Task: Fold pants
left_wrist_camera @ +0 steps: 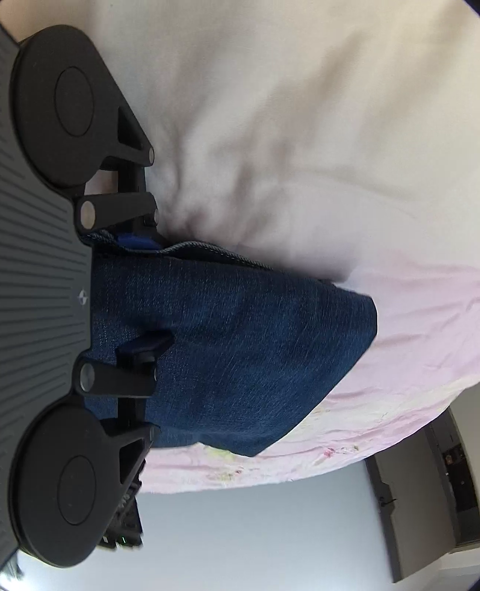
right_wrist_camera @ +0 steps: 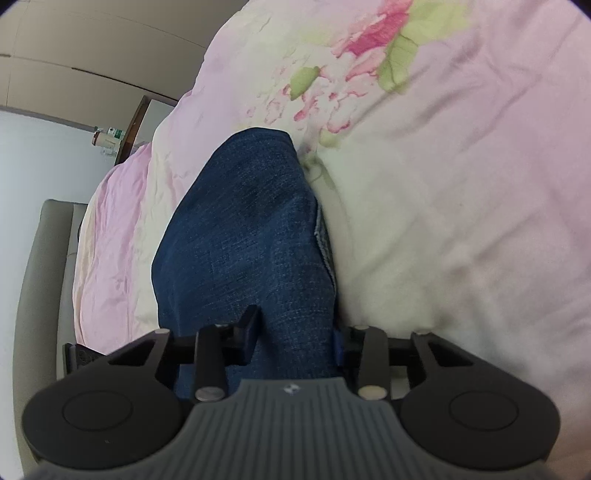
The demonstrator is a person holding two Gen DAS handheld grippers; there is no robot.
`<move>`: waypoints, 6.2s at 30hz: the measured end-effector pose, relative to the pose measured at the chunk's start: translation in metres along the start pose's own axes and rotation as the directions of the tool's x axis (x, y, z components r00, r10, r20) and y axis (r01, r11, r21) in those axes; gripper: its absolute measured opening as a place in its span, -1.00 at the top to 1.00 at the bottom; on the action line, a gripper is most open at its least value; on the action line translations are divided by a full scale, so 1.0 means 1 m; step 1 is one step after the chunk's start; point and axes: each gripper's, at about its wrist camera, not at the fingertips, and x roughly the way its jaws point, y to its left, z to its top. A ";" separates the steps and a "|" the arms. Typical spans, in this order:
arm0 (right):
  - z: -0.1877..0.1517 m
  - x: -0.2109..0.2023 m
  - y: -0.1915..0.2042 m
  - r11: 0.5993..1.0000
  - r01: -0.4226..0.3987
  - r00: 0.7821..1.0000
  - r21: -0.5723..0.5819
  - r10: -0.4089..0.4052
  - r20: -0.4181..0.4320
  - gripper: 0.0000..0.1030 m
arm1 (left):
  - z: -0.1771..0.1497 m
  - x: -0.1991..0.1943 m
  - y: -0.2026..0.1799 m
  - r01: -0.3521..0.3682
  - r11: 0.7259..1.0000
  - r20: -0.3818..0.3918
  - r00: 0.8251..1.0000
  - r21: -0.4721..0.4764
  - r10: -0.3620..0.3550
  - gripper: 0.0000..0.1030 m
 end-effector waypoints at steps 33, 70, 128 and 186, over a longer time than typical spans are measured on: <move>0.016 0.095 0.248 0.912 -0.208 0.978 -0.353 0.183 -0.105 0.72 | 0.053 -0.211 0.035 -0.241 0.969 0.347 0.914 0.049 0.210 0.37; -0.013 0.029 0.290 0.744 0.128 0.987 -0.656 -0.034 0.154 0.14 | -0.067 -0.286 -0.056 -0.699 0.713 0.716 0.474 -0.047 0.512 -0.10; -0.257 -0.178 0.204 0.646 0.422 0.844 -0.636 -0.024 0.536 -0.90 | -0.291 -0.187 -0.185 -0.732 0.678 0.747 0.484 0.060 0.456 -0.83; -0.260 -0.184 0.199 0.650 0.435 0.837 -0.623 -0.038 0.545 -0.90 | -0.291 -0.195 -0.186 -0.736 0.671 0.751 0.491 0.088 0.441 -0.83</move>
